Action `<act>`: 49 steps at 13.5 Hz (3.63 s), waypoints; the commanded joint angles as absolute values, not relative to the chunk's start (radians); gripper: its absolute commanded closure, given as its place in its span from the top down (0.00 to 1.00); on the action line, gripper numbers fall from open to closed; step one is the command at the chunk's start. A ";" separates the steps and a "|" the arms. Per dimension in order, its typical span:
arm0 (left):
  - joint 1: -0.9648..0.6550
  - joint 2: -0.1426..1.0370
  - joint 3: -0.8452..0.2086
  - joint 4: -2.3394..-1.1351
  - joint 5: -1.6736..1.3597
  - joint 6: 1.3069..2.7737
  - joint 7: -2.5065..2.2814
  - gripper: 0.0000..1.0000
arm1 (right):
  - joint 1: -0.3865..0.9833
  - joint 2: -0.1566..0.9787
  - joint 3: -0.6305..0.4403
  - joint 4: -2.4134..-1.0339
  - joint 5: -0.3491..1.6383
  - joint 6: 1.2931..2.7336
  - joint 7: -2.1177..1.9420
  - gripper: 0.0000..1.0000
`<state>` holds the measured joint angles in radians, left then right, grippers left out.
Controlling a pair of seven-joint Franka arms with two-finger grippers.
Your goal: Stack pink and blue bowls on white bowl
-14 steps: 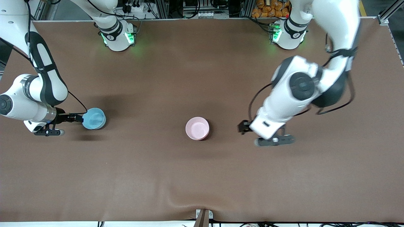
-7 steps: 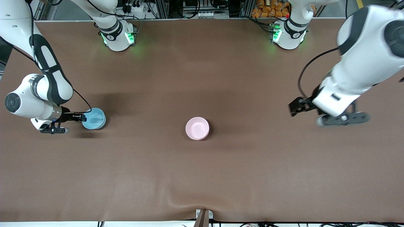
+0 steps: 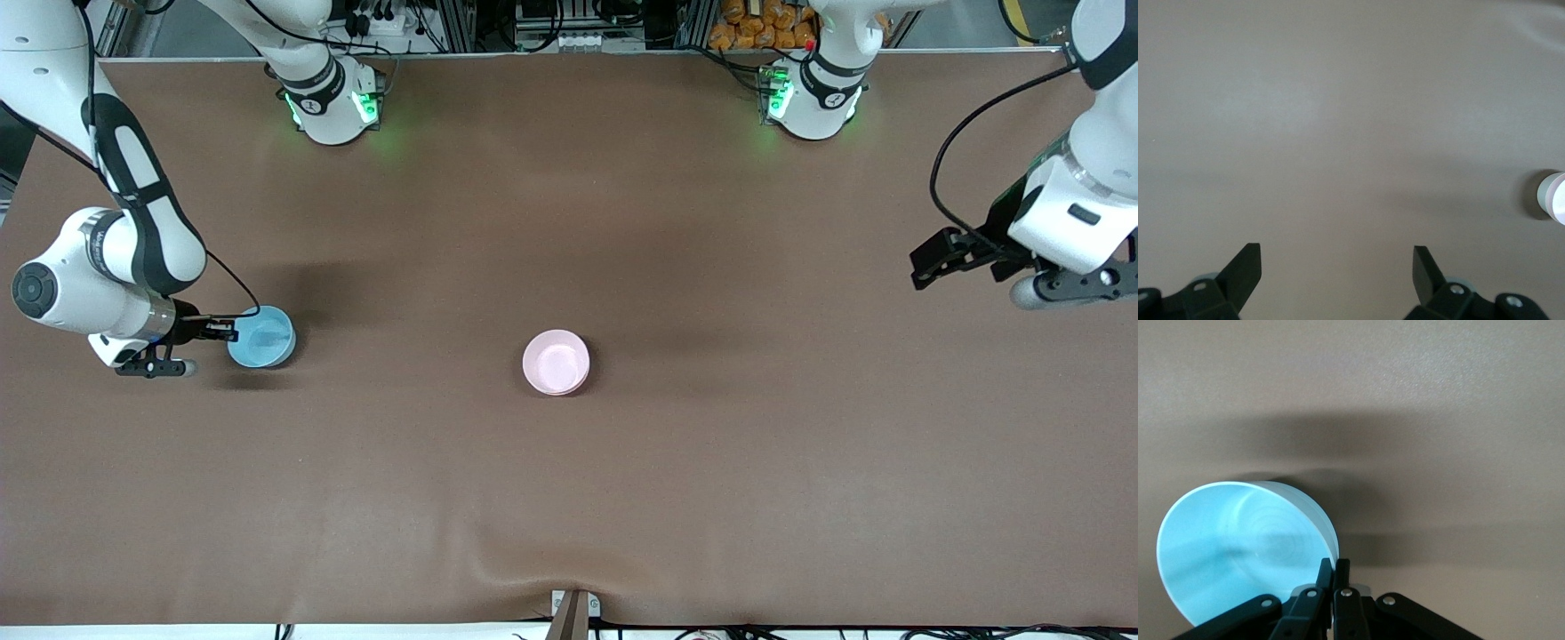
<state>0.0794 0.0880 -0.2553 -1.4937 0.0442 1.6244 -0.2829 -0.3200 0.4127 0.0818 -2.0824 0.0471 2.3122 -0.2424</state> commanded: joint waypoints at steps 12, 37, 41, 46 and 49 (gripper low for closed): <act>0.202 0.000 -0.255 -1.531 0.000 1.554 -0.213 1.00 | -0.117 0.313 0.368 -1.980 0.259 2.147 0.446 0.00; 0.201 0.008 -0.262 -1.532 -0.020 1.569 -0.212 1.00 | 0.503 0.638 0.137 -1.701 0.250 2.508 1.161 0.99; 0.201 0.008 -0.264 -1.534 -0.020 1.569 -0.212 1.00 | 0.482 0.629 0.137 -1.567 0.241 2.299 1.157 1.00; 0.199 0.015 -0.262 -1.529 -0.018 1.572 -0.212 1.00 | 0.304 0.606 0.138 -1.306 0.238 1.852 0.937 1.00; 0.195 0.014 -0.264 -1.526 -0.018 1.569 -0.212 1.00 | 0.140 0.569 0.132 -1.284 0.233 1.728 0.587 1.00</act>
